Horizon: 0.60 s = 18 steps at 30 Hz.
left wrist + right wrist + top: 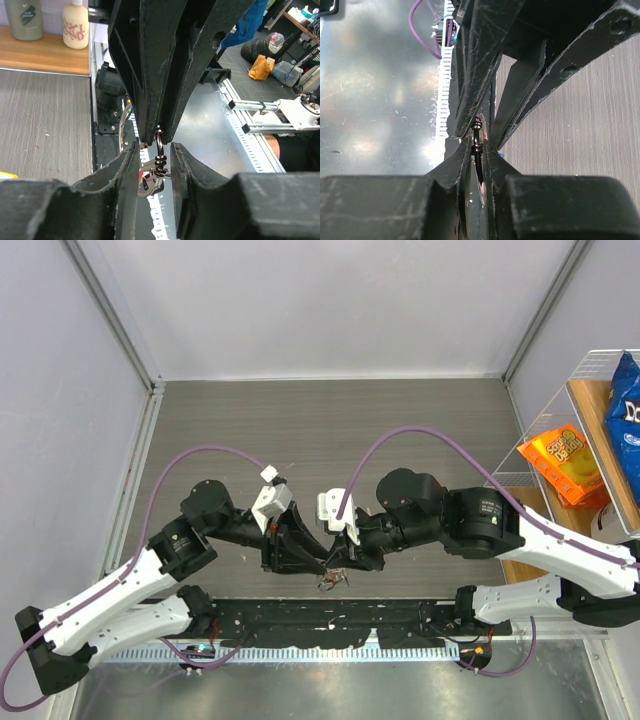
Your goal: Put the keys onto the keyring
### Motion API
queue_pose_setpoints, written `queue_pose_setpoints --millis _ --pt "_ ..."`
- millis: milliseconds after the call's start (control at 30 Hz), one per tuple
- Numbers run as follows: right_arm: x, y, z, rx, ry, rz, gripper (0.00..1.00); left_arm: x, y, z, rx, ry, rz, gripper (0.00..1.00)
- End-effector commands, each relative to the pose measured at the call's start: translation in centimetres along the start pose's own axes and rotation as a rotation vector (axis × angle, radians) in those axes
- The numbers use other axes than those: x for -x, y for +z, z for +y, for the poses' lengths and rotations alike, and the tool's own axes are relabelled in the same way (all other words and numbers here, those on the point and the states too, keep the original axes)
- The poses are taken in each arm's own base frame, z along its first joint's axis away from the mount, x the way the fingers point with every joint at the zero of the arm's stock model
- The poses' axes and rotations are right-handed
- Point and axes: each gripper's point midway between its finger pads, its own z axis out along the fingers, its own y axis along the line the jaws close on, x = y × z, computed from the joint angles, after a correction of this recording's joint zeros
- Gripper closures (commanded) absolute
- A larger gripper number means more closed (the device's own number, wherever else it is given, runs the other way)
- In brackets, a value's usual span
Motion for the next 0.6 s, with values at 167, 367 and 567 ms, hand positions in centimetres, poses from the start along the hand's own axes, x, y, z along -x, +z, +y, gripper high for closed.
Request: queue_pose_setpoints --millis 167,367,567 --pt "4.3 -1.8 -0.5 -0.054 -0.026 -0.158 0.94 0.0 -0.1 0.0 0.015 0.003 0.016 0.58" --pt "4.5 -1.9 -0.4 -0.051 -0.023 -0.162 0.94 -0.2 0.1 0.2 0.01 0.006 0.031 0.83" --pt "4.1 -2.1 -0.3 -0.051 -0.022 -0.159 0.94 0.0 0.0 1.4 0.076 0.017 0.032 1.0"
